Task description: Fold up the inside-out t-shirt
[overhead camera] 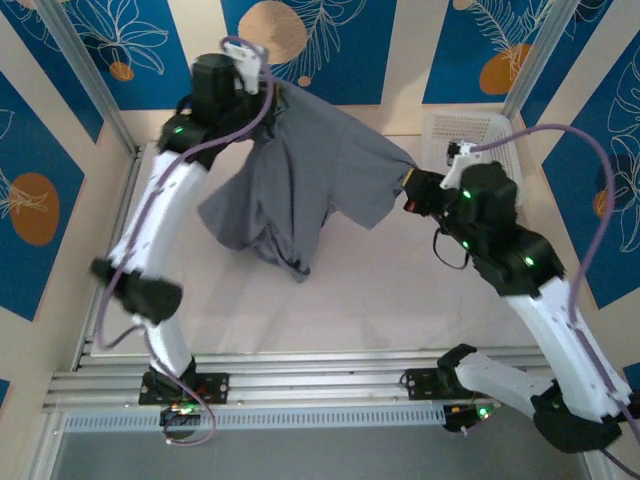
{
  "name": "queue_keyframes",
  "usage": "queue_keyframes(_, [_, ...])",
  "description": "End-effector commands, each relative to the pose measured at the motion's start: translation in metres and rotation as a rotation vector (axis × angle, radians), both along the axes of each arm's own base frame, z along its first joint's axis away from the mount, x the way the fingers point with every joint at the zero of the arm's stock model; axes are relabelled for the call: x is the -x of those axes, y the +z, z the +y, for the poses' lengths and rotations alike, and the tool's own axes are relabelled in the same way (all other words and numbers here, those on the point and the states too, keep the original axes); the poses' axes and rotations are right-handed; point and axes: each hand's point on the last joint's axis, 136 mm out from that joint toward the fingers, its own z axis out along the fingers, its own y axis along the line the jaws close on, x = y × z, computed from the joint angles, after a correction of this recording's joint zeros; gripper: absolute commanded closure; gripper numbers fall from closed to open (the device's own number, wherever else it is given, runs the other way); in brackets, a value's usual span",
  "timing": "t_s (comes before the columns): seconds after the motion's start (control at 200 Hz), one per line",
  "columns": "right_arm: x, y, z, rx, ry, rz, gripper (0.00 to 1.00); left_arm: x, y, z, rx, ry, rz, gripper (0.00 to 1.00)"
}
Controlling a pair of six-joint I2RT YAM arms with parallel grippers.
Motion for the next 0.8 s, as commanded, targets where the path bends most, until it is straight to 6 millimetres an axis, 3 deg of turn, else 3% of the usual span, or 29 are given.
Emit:
queue_keyframes(0.0, [-0.002,-0.065,0.006,-0.079,-0.015,0.249,1.0,0.003,0.012,0.002,-0.012,-0.035,-0.002,0.59])
queue_keyframes(0.085, [-0.005,-0.088,0.006,-0.07,-0.007,0.302,1.0,0.021,0.004,0.004,0.008,-0.049,0.066,0.44])
queue_keyframes(0.165, [-0.006,-0.101,0.002,-0.059,-0.012,0.318,1.0,0.052,-0.018,0.007,0.051,-0.063,0.16,0.42])
queue_keyframes(0.235, [-0.004,-0.105,-0.001,-0.061,-0.019,0.314,1.0,0.091,-0.039,0.012,0.114,-0.062,0.216,0.43])
queue_keyframes(0.315, [0.0,-0.106,-0.001,-0.075,-0.009,0.303,1.0,0.141,-0.081,0.015,0.151,-0.032,0.295,0.48])
queue_keyframes(0.405, [0.005,-0.106,-0.001,-0.083,-0.004,0.305,1.0,0.197,-0.143,0.01,0.078,0.013,0.391,0.52])
queue_keyframes(0.485, [0.009,-0.11,0.001,-0.089,0.004,0.318,1.0,0.232,-0.196,0.006,-0.018,0.071,0.474,0.55])
queue_keyframes(0.58, [0.013,-0.113,0.006,-0.085,0.018,0.33,1.0,0.252,-0.244,0.0,-0.113,0.138,0.545,0.54])
queue_keyframes(0.64, [0.015,-0.116,0.008,-0.075,0.022,0.336,1.0,0.259,-0.267,-0.009,-0.16,0.151,0.57,0.48])
queue_keyframes(0.73, [0.018,-0.12,0.009,-0.07,0.026,0.351,1.0,0.259,-0.292,-0.029,-0.144,0.137,0.602,0.25])
queue_keyframes(0.795, [0.02,-0.123,0.011,-0.072,0.031,0.356,1.0,0.253,-0.306,-0.038,-0.125,0.143,0.61,0.16])
